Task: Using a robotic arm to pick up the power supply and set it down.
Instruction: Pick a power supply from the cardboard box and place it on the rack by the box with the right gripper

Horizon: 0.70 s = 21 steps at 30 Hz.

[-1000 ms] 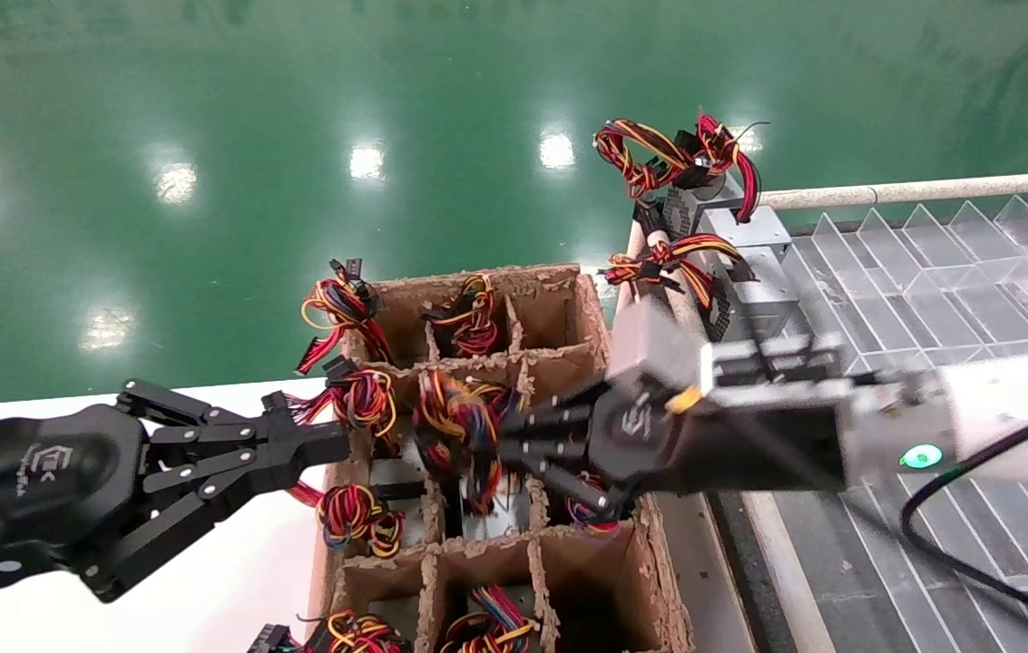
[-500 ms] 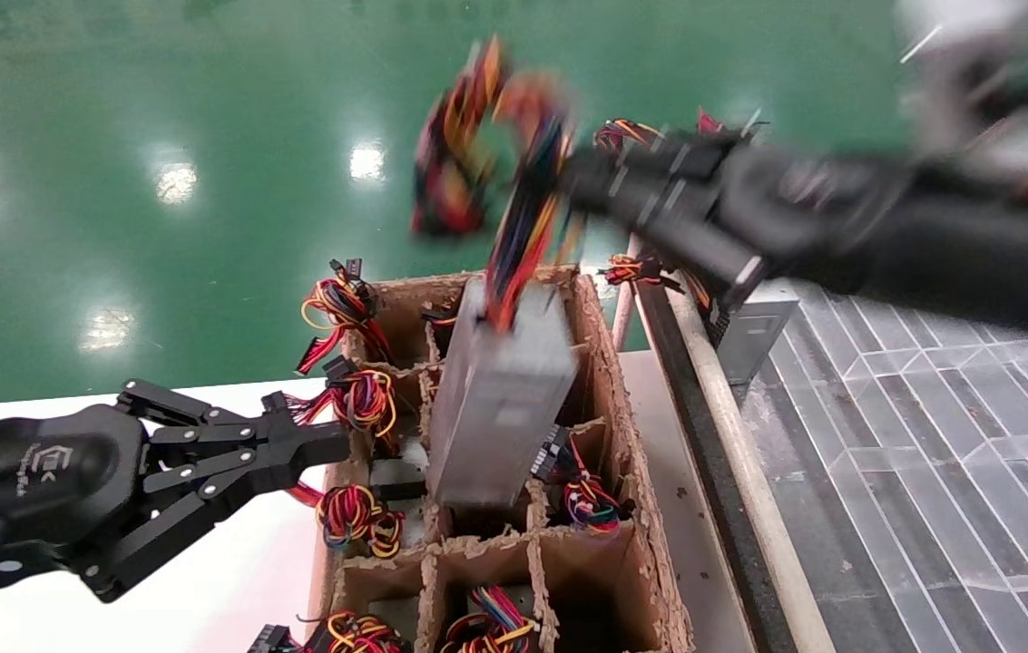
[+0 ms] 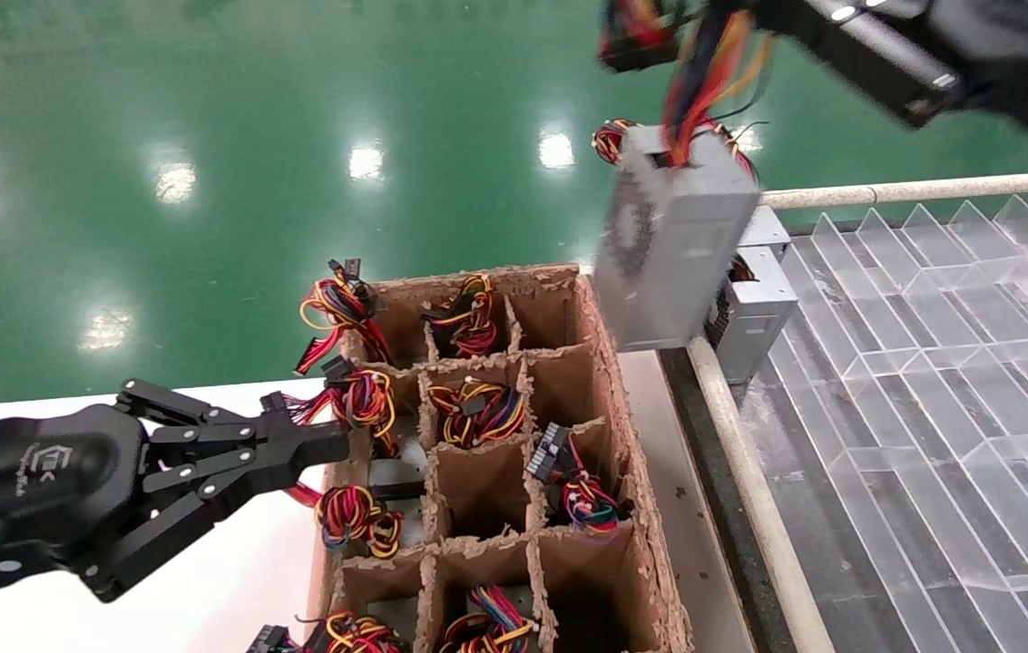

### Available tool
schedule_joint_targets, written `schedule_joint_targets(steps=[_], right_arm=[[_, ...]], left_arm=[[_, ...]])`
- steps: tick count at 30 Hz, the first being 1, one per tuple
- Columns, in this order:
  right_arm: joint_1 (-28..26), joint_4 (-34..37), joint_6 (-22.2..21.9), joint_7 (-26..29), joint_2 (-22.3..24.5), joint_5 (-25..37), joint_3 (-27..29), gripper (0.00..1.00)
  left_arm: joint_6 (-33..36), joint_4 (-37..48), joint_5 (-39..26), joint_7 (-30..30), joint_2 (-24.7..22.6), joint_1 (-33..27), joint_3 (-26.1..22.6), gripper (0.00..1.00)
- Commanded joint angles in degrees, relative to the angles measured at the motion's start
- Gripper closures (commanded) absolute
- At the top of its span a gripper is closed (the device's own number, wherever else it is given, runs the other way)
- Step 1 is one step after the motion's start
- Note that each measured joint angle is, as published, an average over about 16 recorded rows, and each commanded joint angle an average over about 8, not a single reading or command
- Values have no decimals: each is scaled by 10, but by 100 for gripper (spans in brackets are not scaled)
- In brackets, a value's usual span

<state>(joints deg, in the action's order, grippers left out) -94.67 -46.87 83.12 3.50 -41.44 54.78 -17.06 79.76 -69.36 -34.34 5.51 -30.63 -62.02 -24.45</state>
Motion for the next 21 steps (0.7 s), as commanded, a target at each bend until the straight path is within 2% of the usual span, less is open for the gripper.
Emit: schedule_joint_targets(steps=[1, 9, 21], right_arm=[[-9, 2, -8, -3, 13, 13, 0, 100], [-64, 53, -30, -24, 41, 65, -8, 100], [-152, 217, -76, -102, 21, 147, -36, 100]], left_arm=[[0, 0, 0, 0, 0, 0, 0, 100], [0, 0, 0, 0, 0, 0, 0, 100], [0, 0, 0, 0, 0, 0, 0, 100]])
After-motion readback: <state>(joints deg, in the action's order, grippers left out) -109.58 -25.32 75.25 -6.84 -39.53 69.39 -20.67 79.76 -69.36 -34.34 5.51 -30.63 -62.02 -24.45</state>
